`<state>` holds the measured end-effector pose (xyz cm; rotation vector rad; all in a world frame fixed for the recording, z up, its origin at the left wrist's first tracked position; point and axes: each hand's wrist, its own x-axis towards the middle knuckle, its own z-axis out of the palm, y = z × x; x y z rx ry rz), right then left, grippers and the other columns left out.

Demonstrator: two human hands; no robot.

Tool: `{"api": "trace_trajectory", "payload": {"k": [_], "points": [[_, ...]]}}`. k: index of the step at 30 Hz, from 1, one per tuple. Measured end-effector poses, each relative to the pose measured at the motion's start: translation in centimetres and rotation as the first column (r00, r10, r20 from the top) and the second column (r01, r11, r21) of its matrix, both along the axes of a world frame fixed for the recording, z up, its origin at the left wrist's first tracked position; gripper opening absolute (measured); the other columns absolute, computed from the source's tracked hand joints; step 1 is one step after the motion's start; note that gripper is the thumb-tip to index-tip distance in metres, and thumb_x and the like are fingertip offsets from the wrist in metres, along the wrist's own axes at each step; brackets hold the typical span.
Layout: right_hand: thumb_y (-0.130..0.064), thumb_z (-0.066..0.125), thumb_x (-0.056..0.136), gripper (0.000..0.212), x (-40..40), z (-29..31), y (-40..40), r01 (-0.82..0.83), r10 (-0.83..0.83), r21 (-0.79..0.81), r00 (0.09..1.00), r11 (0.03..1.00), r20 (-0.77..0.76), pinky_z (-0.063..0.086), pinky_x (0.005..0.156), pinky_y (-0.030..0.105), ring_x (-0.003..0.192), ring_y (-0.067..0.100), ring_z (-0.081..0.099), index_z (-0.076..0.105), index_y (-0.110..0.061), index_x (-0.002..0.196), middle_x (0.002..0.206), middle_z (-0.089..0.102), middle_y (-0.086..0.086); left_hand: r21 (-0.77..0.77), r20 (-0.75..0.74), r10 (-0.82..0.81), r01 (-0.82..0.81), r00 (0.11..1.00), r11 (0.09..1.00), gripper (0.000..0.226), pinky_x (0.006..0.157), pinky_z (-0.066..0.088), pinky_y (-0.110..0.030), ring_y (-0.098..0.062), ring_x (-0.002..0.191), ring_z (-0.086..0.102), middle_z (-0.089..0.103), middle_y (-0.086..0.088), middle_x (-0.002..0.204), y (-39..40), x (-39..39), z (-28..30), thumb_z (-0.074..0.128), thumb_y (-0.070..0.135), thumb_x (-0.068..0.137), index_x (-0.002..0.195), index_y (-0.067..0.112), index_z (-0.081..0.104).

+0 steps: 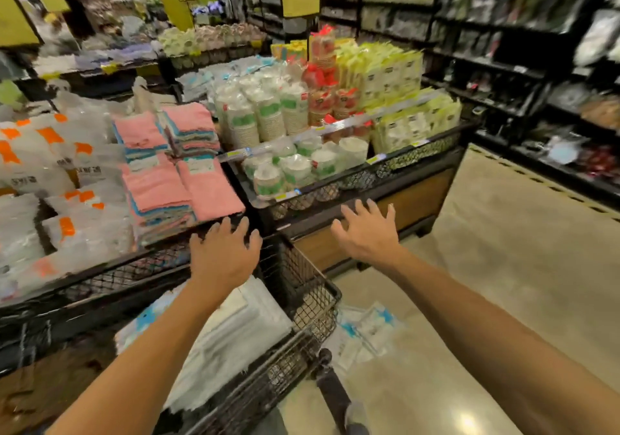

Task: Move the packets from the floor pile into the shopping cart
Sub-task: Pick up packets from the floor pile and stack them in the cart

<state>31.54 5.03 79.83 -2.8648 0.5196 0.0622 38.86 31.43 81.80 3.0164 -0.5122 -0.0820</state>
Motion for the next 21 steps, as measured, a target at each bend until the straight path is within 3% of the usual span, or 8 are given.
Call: {"api": "trace_trajectory", "payload": {"k": [5, 9, 21], "points": [[-0.058, 0.019, 0.098, 0.067, -6.2, -1.6, -5.7, 0.115, -0.114, -0.013, 0.992, 0.993, 0.050, 0.005, 0.122, 0.067, 0.155, 0.031, 0.019, 0.038, -0.027, 0.155, 0.167, 0.030, 0.008, 0.092, 0.003, -0.150, 0.149, 0.989, 0.985, 0.070, 0.118, 0.019, -0.063, -0.029, 0.152, 0.024, 0.024, -0.005, 0.167, -6.7, -4.1, -0.6, 0.003, 0.058, 0.099, 0.159, 0.032, 0.026], [-0.056, 0.024, 0.102, 0.062, -9.6, -3.0, -10.7, 0.148, -0.149, 0.024, 0.989, 0.989, 0.020, 0.007, 0.123, 0.066, 0.157, 0.031, 0.015, 0.032, -0.028, 0.157, 0.169, 0.025, 0.007, 0.068, -0.025, -0.127, 0.128, 0.992, 0.989, 0.061, 0.121, 0.013, -0.063, -0.028, 0.153, 0.020, 0.022, -0.005, 0.167, -11.7, -5.2, -1.2, 0.014, 0.056, 0.103, 0.161, 0.034, 0.018], [-0.059, 0.027, 0.102, 0.064, -15.6, -7.7, -27.5, 0.203, -0.205, -0.068, 0.978, 0.977, -0.031, 0.010, 0.121, 0.066, 0.154, 0.033, 0.022, 0.035, -0.027, 0.156, 0.167, 0.030, 0.007, 0.106, -0.052, -0.208, 0.212, 0.977, 0.972, 0.064, 0.122, 0.010, -0.062, -0.026, 0.155, 0.015, 0.016, -0.005, 0.169, -28.1, -8.6, -6.5, 0.015, 0.060, 0.103, 0.162, 0.034, 0.012]]}}
